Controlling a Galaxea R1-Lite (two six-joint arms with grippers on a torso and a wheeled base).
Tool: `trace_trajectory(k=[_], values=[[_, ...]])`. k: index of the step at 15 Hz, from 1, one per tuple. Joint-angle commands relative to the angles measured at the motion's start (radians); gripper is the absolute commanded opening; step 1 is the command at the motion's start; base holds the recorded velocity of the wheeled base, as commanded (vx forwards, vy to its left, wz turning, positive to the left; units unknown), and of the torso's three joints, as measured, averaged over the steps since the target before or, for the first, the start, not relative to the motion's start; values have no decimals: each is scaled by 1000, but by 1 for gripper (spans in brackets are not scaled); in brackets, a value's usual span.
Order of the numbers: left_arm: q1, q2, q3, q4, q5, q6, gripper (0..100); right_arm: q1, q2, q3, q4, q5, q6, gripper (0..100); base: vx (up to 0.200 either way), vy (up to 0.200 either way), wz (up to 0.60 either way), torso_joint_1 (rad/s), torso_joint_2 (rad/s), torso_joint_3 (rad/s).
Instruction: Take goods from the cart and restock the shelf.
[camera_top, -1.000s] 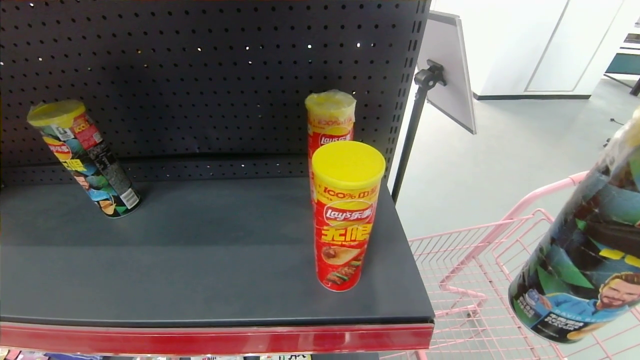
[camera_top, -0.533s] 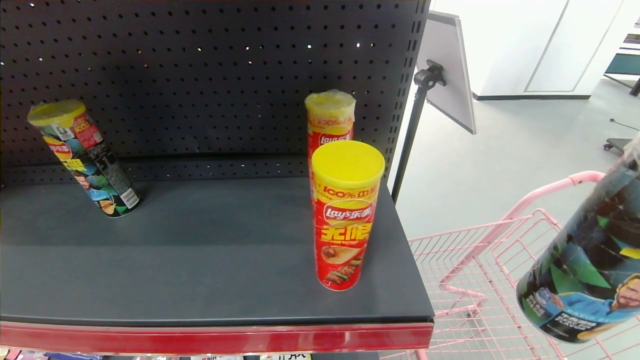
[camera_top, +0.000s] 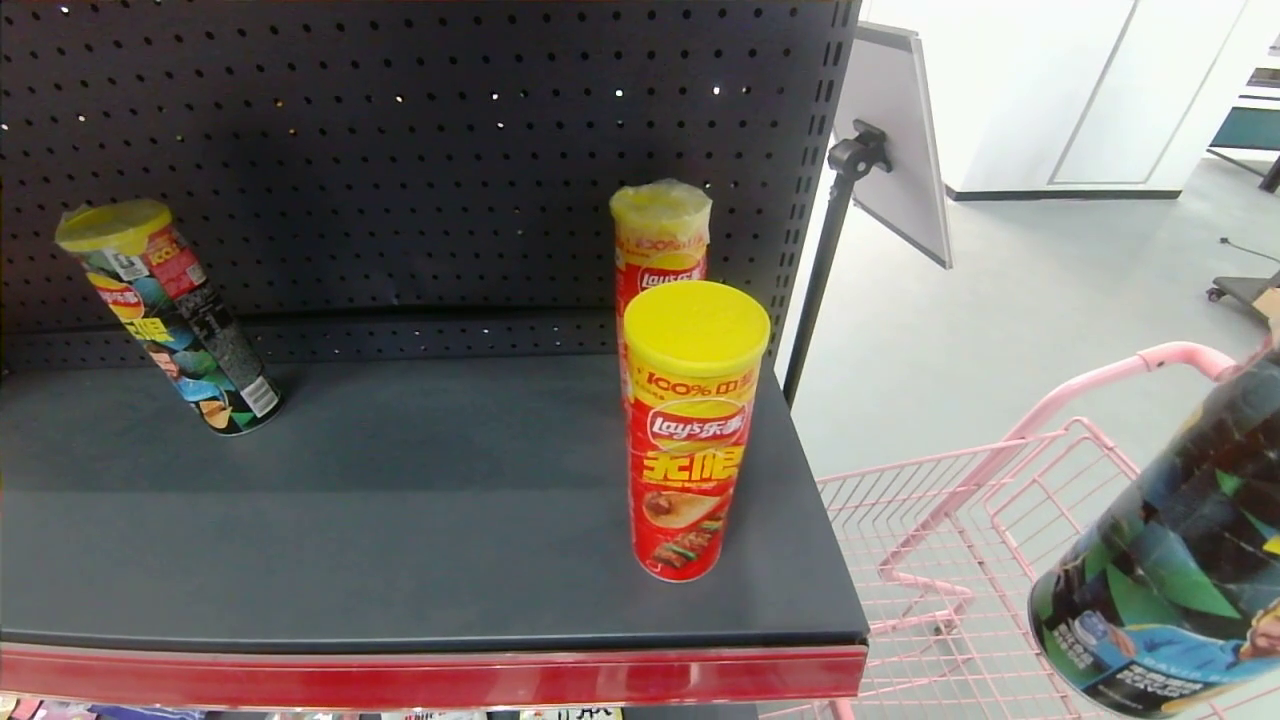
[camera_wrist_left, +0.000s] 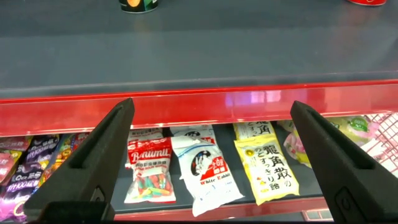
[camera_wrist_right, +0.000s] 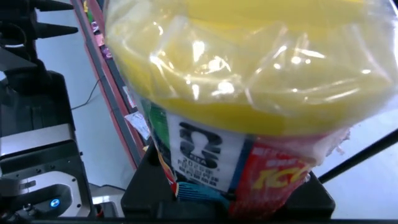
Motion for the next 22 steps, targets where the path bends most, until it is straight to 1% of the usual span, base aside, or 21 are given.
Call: trace_trajectory(k=[1,8,10,12,13,22], values=[[0,1,0,0,1,0,100,23,0,12,0,1,-1,0,0,200,0,7,7,2],[0,1,0,0,-1,-1,100,26,-6,24,0,4,-1,0,0,200,0,2,4,2],[0,1,0,0,-1,0,100,27,-14,24,0,20,-1,0,0,200,0,0,0,2],[0,1,0,0,-1,0,100,50,-38,29,9,25,1,0,0,200,0,0,7,-2],[0,1,0,0,-1,0,100,93,-47,40,19,10,1,0,0,200,0,7,-2,2],[0,1,0,0,-1,0,100,102,12,35,16,-9,1,0,0,200,0,1,1,2]])
